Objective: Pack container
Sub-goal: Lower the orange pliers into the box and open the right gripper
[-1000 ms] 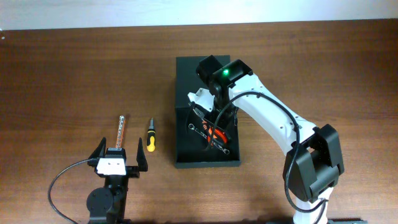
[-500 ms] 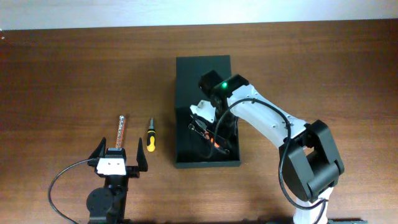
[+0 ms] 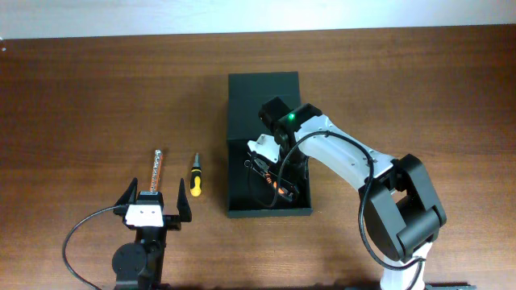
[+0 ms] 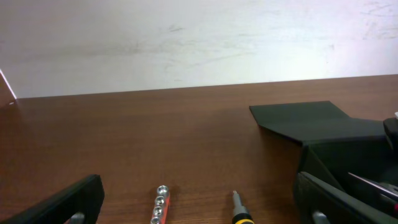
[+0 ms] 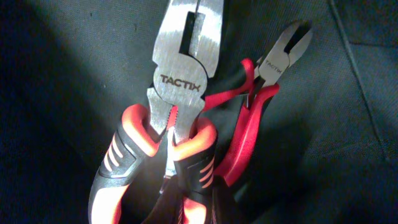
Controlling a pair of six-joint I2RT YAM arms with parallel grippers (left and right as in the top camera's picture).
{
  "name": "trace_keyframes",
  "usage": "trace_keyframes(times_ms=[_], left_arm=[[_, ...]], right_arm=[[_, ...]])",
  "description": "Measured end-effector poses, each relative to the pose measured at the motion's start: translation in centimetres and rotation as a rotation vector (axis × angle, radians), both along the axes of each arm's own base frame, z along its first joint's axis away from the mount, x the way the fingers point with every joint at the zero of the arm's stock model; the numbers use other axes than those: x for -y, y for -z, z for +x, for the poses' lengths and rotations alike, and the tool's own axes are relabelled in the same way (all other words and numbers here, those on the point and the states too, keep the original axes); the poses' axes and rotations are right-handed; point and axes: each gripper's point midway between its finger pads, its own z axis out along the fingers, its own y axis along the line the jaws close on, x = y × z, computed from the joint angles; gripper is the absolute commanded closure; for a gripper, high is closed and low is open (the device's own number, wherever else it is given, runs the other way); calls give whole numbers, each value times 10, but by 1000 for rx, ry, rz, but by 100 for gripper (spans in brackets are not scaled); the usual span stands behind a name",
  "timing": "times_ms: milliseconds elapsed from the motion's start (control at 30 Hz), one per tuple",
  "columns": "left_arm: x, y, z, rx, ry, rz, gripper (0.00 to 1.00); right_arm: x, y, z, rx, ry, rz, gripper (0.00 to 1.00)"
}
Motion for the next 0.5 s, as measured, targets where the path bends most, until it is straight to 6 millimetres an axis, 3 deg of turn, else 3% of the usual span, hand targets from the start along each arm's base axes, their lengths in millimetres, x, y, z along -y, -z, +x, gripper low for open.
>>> trace_keyframes(times_ms=[100,300,467,500], left_arm=[[0,0,0,0,0,0,1],[0,0,0,0,0,0,1],[0,0,0,0,0,0,1],[0,0,0,0,0,0,1]], right_arm=[[0,0,0,1,0,1,77],[0,0,0,1,-1,1,64],[0,0,0,1,-3,1,16],[0,-1,0,-2,8,-3,11]])
